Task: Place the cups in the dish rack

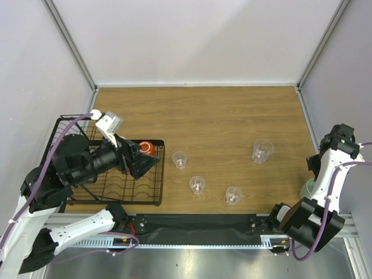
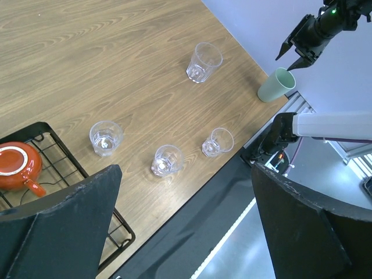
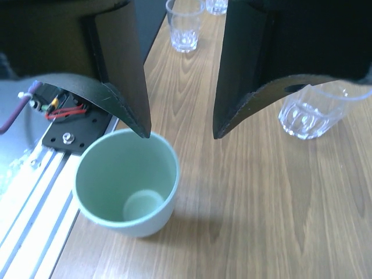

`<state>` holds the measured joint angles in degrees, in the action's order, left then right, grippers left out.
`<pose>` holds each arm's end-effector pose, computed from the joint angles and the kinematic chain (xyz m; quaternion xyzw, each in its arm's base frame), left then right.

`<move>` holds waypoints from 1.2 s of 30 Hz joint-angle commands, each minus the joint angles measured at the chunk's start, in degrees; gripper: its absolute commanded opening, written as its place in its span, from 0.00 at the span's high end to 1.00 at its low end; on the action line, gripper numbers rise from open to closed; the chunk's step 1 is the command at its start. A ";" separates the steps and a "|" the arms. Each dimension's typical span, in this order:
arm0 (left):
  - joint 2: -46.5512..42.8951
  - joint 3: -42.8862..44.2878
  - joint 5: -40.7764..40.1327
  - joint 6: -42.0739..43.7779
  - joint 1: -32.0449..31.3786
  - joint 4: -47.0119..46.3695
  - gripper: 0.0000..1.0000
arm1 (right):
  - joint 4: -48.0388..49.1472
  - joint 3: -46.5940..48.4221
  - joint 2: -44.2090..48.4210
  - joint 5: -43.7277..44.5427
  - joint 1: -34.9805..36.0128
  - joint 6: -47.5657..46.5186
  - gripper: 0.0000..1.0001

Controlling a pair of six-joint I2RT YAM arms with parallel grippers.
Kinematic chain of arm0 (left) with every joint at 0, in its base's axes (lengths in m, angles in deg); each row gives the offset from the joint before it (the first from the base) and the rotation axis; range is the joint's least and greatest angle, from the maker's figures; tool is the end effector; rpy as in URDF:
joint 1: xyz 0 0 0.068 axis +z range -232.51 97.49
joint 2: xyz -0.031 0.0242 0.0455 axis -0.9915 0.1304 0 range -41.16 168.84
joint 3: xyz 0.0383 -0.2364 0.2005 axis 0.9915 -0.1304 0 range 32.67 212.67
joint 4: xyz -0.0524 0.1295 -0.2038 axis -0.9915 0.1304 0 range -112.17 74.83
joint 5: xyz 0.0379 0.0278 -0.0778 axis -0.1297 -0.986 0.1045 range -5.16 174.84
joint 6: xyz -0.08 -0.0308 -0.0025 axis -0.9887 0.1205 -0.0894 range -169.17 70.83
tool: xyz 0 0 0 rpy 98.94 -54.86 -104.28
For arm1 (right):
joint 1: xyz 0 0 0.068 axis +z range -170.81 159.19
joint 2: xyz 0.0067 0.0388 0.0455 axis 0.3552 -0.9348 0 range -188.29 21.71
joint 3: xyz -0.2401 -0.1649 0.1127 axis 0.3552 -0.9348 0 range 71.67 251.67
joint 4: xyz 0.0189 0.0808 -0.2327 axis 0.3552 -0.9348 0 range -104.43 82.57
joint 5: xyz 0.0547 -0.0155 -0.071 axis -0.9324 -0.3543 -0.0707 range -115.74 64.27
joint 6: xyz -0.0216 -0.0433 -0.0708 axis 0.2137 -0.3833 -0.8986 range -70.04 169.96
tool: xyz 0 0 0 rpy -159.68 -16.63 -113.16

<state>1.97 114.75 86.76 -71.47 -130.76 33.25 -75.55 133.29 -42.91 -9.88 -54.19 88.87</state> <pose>0.0526 -0.0627 0.4703 0.1896 0.7783 -0.3566 0.4808 0.1300 -0.1105 0.2978 0.5946 0.7756 -0.1281 0.1688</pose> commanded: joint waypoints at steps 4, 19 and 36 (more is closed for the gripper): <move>0.72 1.85 0.20 1.91 0.26 -0.05 0.00 | 5.35 -3.61 -0.24 1.02 -1.86 -3.76 0.48; -1.38 1.15 -0.86 -1.16 0.26 2.41 0.00 | 10.02 -10.65 -3.32 -0.47 -2.82 -2.53 0.64; -4.90 -6.31 5.91 -8.01 0.26 -3.99 0.00 | 9.13 5.68 6.24 -17.15 -1.60 1.67 1.00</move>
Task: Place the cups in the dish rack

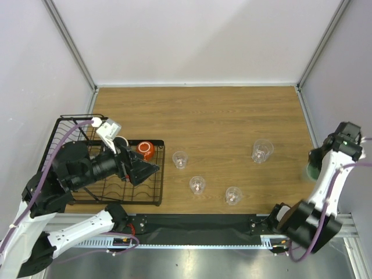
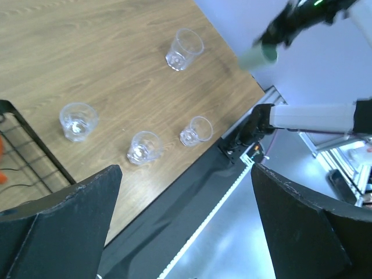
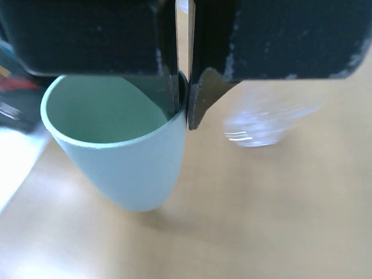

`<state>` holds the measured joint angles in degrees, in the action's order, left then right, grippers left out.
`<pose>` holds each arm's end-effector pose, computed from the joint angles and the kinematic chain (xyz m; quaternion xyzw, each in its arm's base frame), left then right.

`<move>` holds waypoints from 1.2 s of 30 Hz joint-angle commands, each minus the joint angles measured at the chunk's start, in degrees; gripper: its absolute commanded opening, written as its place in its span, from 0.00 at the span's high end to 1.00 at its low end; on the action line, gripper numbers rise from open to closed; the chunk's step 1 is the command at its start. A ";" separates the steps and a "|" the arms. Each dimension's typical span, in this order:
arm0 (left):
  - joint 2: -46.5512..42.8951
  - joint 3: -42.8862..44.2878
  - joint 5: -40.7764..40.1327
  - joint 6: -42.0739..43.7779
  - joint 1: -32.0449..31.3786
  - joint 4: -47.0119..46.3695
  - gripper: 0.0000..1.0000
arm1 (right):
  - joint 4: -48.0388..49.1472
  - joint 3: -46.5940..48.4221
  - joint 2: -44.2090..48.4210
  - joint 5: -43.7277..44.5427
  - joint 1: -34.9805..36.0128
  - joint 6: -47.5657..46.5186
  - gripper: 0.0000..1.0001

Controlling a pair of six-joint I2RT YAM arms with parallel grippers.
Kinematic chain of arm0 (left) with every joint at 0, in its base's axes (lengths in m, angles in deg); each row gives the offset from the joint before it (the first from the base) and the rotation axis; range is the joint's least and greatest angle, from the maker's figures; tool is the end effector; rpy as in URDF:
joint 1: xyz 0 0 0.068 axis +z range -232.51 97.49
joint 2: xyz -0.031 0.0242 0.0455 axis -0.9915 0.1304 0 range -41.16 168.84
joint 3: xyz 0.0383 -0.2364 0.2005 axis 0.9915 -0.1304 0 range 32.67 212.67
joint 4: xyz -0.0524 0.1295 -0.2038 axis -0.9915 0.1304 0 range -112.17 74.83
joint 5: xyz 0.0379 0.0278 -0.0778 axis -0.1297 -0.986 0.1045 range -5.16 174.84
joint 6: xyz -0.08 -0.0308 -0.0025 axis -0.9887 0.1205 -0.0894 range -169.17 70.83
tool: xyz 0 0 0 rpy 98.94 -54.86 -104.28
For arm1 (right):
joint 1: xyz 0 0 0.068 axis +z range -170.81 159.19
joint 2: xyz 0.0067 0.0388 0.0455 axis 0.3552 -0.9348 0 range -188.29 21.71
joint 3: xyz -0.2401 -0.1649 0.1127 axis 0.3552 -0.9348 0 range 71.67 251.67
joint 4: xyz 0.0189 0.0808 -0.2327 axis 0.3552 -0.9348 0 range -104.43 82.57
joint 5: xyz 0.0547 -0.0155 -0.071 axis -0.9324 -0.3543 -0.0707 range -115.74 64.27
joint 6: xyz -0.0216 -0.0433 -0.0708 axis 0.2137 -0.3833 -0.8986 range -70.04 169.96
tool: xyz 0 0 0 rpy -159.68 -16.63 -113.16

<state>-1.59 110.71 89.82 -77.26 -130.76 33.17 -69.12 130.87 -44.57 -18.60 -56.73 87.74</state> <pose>0.0420 -0.0569 0.4540 0.1659 0.7855 -0.3952 0.4463 0.1457 -0.1172 0.2847 0.5975 0.7781 -0.0582 0.1848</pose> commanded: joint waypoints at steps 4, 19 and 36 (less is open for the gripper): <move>-2.83 -4.39 3.11 -3.37 0.17 -6.46 0.00 | 4.56 18.65 9.07 -11.78 3.40 6.51 1.00; -2.31 -6.94 9.35 -4.86 0.26 -9.54 0.00 | 48.94 11.03 9.95 -40.09 35.72 25.58 1.00; -8.63 -4.04 -4.33 -8.81 0.26 -17.97 0.00 | 79.83 2.87 4.67 -33.51 75.29 36.22 1.00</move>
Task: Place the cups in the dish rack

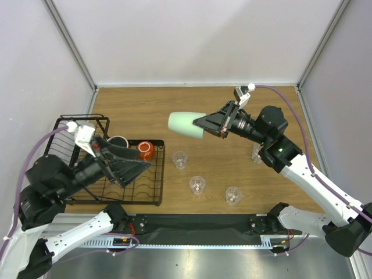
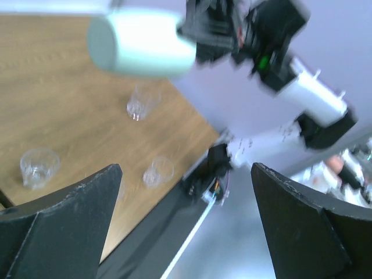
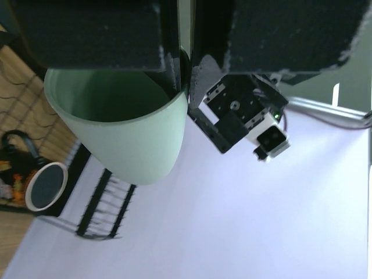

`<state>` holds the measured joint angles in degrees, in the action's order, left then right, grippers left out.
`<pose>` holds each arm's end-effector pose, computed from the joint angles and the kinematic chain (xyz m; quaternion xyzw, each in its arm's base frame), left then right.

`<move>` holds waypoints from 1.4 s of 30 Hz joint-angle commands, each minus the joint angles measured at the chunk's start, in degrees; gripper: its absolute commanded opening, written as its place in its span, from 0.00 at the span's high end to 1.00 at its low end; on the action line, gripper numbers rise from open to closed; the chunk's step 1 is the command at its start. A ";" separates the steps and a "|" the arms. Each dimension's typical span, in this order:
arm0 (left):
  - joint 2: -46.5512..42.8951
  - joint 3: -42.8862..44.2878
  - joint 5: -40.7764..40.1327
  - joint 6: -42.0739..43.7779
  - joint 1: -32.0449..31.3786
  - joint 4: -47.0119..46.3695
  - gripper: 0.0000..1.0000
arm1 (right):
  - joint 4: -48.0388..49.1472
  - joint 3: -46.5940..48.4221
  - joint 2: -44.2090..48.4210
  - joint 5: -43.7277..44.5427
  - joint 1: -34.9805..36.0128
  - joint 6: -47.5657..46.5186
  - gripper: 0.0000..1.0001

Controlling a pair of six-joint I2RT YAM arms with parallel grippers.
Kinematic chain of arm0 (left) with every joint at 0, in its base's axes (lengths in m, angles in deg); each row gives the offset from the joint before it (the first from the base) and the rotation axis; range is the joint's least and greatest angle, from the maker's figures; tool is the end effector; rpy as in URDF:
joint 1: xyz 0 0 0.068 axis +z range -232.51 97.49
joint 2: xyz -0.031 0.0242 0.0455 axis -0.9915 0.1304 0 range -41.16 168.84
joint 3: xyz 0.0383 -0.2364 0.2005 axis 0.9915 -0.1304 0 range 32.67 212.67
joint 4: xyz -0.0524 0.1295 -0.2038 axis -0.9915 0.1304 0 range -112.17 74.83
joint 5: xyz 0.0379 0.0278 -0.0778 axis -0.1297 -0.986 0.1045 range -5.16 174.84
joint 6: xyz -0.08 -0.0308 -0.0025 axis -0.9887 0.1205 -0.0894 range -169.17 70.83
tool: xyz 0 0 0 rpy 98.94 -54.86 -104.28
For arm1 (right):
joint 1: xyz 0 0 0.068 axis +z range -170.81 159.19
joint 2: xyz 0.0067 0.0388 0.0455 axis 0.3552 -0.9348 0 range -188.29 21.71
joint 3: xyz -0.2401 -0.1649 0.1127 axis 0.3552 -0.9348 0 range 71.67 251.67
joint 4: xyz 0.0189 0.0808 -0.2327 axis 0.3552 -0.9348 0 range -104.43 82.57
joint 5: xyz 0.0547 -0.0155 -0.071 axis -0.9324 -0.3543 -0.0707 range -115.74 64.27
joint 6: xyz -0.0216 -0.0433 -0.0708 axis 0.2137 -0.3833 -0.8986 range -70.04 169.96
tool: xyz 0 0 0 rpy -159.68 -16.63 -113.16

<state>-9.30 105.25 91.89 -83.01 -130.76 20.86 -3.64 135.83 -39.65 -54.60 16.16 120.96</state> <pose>0.0230 -0.0397 0.4635 0.1325 0.7088 -0.4875 0.4923 0.1696 0.1733 0.4681 0.0106 0.6706 0.6823 0.2910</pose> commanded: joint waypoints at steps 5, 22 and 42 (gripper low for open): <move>1.27 1.25 -10.91 -12.19 0.26 -9.27 0.00 | 22.74 -1.24 -3.32 1.71 7.32 4.32 1.00; 2.60 -11.39 -19.53 -29.16 0.17 -29.81 0.00 | 36.89 1.23 -7.54 -7.17 6.80 10.29 1.00; 5.41 -10.35 -17.77 -29.43 0.17 -34.33 0.20 | 43.84 1.49 -13.69 -6.73 10.40 14.16 1.00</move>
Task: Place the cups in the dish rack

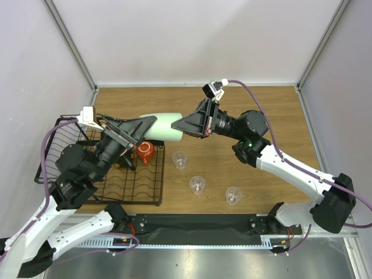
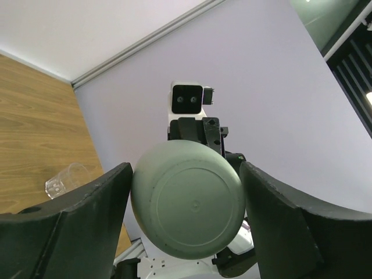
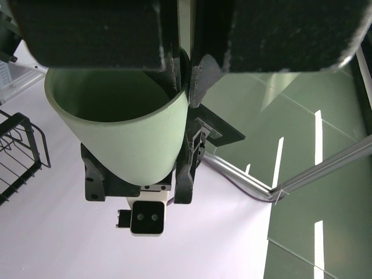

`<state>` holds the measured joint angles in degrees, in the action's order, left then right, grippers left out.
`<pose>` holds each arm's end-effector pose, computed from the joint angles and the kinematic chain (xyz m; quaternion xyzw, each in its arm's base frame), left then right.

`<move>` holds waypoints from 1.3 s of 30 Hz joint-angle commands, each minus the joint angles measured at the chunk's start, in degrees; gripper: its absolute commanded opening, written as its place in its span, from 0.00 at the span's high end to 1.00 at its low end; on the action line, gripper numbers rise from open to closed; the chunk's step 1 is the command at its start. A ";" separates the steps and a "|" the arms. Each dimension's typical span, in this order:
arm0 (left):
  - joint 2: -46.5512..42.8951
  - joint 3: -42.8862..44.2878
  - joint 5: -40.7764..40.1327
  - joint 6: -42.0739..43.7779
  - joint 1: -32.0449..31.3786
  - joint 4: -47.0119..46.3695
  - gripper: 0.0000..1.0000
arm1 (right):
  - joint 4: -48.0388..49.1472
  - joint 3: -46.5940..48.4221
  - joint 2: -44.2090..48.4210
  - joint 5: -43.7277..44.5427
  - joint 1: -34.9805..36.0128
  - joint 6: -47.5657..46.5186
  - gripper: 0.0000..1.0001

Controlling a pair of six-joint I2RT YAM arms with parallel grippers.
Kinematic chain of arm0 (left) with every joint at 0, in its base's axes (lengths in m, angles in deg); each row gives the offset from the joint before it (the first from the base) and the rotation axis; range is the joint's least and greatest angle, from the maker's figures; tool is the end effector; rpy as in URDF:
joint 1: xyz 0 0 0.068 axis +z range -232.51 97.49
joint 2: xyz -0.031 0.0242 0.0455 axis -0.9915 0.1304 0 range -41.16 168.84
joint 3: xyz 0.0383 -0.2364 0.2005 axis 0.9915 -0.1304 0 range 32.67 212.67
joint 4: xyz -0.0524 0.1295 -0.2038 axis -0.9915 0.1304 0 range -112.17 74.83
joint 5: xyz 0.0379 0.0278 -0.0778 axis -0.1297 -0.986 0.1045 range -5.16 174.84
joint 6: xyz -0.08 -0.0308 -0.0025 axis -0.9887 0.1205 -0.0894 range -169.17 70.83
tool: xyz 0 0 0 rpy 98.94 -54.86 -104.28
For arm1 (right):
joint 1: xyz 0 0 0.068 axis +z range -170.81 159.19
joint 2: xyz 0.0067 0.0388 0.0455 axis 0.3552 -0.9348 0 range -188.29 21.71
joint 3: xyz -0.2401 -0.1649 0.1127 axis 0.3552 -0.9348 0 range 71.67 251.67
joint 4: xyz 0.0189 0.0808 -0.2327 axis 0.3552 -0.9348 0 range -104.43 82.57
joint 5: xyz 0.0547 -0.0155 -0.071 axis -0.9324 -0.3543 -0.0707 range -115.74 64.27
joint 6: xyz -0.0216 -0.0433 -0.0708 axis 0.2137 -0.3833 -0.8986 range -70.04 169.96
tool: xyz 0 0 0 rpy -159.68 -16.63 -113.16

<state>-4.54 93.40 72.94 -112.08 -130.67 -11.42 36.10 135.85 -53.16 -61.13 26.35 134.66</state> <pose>0.0813 -0.0674 0.4779 -0.1599 0.6012 -0.6070 0.4946 0.1660 0.2433 0.4975 -0.1061 0.5174 0.8231 0.2085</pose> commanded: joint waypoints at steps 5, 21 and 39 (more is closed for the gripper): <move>0.38 1.93 1.09 -0.45 0.08 -0.20 0.19 | 1.14 2.08 0.07 0.24 -0.13 -1.82 1.00; -0.50 3.78 -2.59 2.52 0.09 7.52 1.00 | -15.54 5.24 0.69 -2.31 -0.75 -10.92 0.45; 2.22 -1.13 -25.08 27.93 0.00 32.06 1.00 | -87.82 3.41 22.57 7.02 -23.41 -42.60 0.00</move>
<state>-3.84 94.58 54.49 -88.93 -130.60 16.84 -43.88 140.72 -33.12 -52.39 7.16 96.44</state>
